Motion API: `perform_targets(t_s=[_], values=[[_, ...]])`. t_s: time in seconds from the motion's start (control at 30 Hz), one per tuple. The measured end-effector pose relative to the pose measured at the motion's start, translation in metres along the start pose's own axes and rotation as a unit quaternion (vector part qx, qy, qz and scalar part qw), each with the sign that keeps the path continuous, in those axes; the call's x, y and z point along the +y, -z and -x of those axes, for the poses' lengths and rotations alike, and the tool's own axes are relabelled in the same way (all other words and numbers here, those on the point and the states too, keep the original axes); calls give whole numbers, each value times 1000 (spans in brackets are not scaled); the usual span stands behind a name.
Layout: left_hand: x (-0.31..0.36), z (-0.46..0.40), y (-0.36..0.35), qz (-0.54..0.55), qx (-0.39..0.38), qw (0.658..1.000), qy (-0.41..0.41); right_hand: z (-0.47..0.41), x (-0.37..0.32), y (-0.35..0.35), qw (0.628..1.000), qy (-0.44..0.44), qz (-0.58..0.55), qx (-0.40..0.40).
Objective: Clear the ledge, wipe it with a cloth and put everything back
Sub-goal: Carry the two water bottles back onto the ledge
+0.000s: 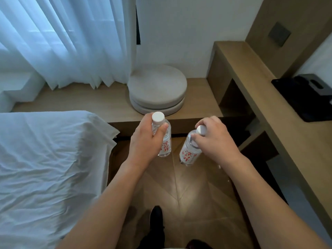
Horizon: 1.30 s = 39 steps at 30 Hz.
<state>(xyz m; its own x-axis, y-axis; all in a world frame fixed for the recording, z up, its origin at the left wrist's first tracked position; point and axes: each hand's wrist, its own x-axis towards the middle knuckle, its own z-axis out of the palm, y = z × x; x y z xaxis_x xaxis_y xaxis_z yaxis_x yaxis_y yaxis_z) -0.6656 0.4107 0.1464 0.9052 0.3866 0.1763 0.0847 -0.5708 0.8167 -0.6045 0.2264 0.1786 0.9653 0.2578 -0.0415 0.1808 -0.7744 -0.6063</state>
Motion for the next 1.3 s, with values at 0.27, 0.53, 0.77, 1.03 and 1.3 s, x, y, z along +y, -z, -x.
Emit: perform_targets(t_s=[0.27, 0.53, 0.77, 1.03, 1.3], values=[[-17, -150, -12, 14, 0, 1000, -12, -138, -25, 1, 999, -1, -25, 20], [-25, -295, -64, 9, -7, 1000, -12, -302, -11, 6, 999, 7, -37, -18], [-8, -421, -100, 47, -4, 999, -5, -427, -4, 35, 998, 4, -60, -7], [-9, -532, -137, 46, -26, 999, -13, -532, 6, 41, 997, -34, -62, 15], [-20, -641, -174, 25, -102, 994, -33, -622, 17, 39, 994, -89, -49, 43]])
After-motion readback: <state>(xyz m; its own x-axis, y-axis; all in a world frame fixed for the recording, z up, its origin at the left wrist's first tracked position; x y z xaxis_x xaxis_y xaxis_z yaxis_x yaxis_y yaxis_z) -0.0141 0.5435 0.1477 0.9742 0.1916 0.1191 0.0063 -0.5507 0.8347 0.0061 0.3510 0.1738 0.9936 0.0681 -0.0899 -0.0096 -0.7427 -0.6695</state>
